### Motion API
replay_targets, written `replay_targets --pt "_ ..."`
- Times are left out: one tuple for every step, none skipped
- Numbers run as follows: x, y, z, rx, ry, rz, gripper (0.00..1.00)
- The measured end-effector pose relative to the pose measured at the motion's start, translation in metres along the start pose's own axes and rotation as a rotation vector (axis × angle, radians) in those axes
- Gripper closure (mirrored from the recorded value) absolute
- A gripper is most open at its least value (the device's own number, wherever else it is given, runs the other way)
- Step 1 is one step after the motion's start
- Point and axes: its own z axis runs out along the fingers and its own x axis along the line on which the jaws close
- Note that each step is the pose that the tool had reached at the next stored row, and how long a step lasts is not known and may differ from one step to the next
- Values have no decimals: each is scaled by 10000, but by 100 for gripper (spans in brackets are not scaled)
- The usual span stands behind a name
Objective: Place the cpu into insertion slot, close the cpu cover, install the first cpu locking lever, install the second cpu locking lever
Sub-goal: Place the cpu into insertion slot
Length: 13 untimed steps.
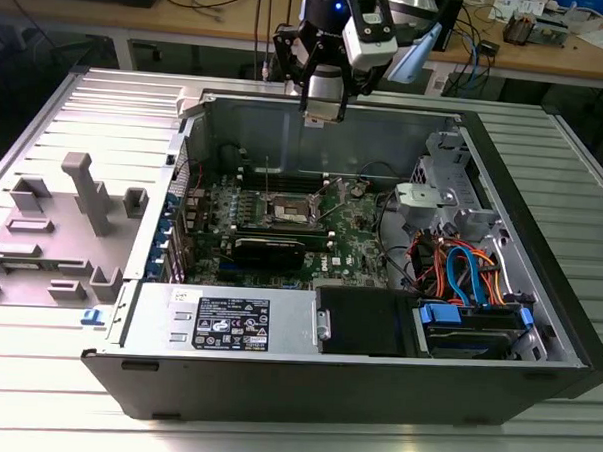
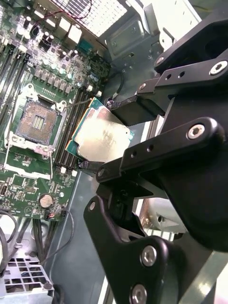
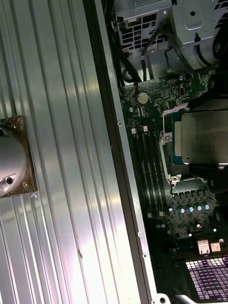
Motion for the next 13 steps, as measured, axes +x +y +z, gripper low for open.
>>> replay_targets --pt "0 0 1 -2 -5 51 45" --pt "0 -1 1 -3 -7 73 45" --pt "0 -1 1 -3 -7 75 45" --pt "0 -1 1 -3 -8 75 45" --pt "0 -1 1 -3 -8 75 45" --pt "0 -1 1 -3 -8 76 45" --pt "0 -1 1 -2 -7 76 45" --pt "0 -1 1 -3 -8 76 45" --pt "0 -1 1 -3 -8 77 45" --pt "0 -1 1 -3 -8 77 45" --pt "0 -1 1 -3 -8 77 45" --pt "0 -1 1 -3 -8 78 45" --pt "0 -1 1 -3 -8 78 45"
